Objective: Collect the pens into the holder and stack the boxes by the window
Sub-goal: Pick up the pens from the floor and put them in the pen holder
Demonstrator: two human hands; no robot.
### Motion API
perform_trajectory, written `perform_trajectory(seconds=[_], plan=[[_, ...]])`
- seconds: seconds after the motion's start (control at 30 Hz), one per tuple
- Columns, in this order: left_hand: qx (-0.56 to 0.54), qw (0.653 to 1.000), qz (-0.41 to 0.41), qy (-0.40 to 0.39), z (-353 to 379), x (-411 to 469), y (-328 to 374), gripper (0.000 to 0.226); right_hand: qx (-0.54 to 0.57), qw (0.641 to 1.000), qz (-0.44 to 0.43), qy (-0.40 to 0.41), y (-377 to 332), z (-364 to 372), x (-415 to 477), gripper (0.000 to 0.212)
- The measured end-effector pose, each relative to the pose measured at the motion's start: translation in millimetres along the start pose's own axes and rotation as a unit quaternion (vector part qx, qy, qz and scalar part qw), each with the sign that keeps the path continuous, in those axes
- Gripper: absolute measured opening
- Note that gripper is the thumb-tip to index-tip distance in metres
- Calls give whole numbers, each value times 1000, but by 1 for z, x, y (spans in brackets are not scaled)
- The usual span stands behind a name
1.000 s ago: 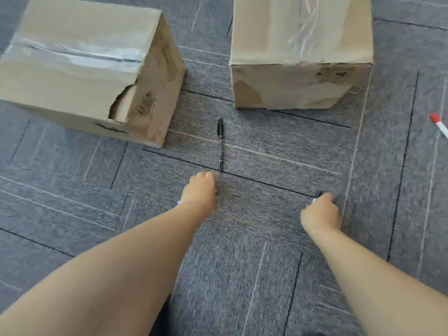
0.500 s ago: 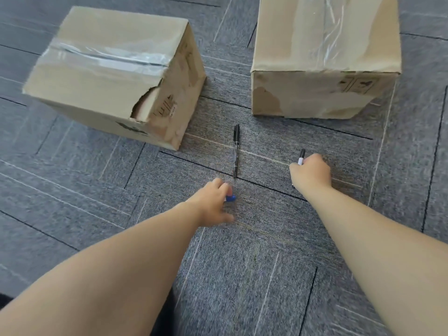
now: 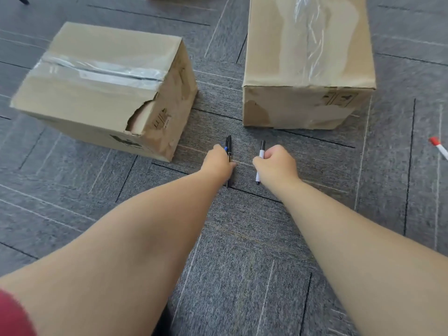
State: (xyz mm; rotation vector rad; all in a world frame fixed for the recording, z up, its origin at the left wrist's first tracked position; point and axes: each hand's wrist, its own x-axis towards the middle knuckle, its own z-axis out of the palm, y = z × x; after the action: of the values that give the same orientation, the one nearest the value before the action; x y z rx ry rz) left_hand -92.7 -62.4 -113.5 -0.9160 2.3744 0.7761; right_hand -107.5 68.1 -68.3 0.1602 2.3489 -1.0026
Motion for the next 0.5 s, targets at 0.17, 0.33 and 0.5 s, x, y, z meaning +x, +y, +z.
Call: perform_trajectory(seconds=[0.17,0.33,0.5], plan=[[-13,999,15,-43,6,-20,37,40,-59,996,44,-40,25,-74,-20,21],[-151,970,152,-112,-11,-61,131,10,-62,993,78,56,13,-164,-21,33],[-354,871,145,-307,-48,-117,229,30,25,979,63,190,-22,-224,-41,21]])
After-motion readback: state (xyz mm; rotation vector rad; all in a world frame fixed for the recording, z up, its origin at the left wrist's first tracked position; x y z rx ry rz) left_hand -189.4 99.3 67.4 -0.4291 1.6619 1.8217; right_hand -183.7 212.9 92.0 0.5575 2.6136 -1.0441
